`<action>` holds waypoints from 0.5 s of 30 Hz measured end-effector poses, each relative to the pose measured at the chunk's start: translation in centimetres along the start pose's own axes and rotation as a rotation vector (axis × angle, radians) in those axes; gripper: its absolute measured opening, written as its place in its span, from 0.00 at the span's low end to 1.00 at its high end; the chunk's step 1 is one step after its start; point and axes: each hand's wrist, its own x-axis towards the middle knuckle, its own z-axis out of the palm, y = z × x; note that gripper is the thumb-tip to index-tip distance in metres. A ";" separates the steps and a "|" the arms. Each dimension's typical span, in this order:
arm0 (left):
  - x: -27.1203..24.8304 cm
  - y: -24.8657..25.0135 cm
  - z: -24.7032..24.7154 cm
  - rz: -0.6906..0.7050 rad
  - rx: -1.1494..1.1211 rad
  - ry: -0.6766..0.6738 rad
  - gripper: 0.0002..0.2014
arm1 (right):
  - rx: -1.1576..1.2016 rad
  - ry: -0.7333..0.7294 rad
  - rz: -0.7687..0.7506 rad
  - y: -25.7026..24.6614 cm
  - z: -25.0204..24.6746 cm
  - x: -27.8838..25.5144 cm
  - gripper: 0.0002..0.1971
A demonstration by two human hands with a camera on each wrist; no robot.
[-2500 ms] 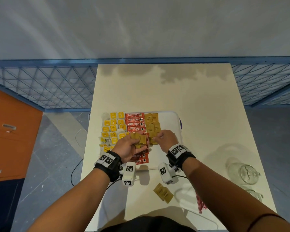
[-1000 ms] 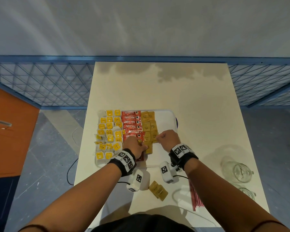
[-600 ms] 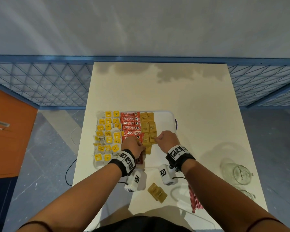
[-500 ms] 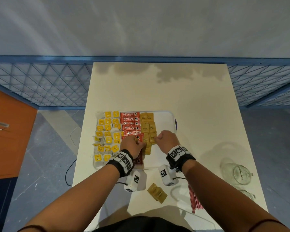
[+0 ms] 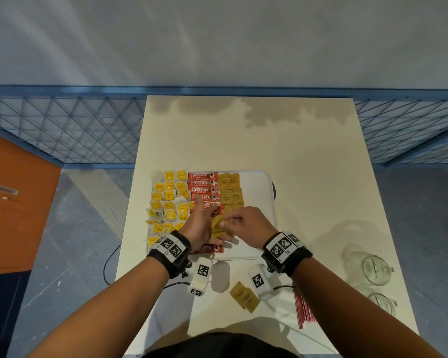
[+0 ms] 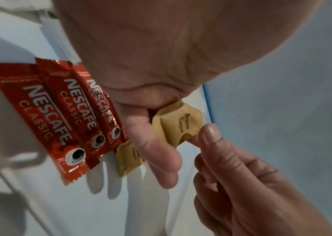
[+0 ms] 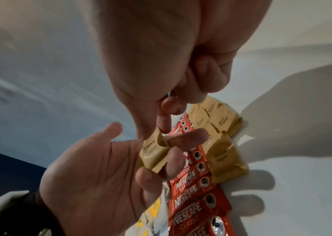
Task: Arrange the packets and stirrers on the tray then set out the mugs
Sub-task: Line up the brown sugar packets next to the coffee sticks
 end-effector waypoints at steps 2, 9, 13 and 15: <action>0.0 0.0 0.1 -0.004 0.010 -0.024 0.48 | -0.003 -0.004 -0.008 0.0 0.1 -0.1 0.08; 0.7 -0.8 -0.7 0.110 0.149 0.068 0.13 | -0.030 0.073 0.025 1.0 -0.4 0.1 0.08; 0.6 -0.5 -0.9 0.244 0.340 0.171 0.02 | 0.017 0.082 0.029 1.4 -0.8 0.2 0.09; 0.8 -0.4 -0.7 0.286 0.405 0.197 0.01 | 0.076 0.081 0.044 1.6 -0.8 0.2 0.06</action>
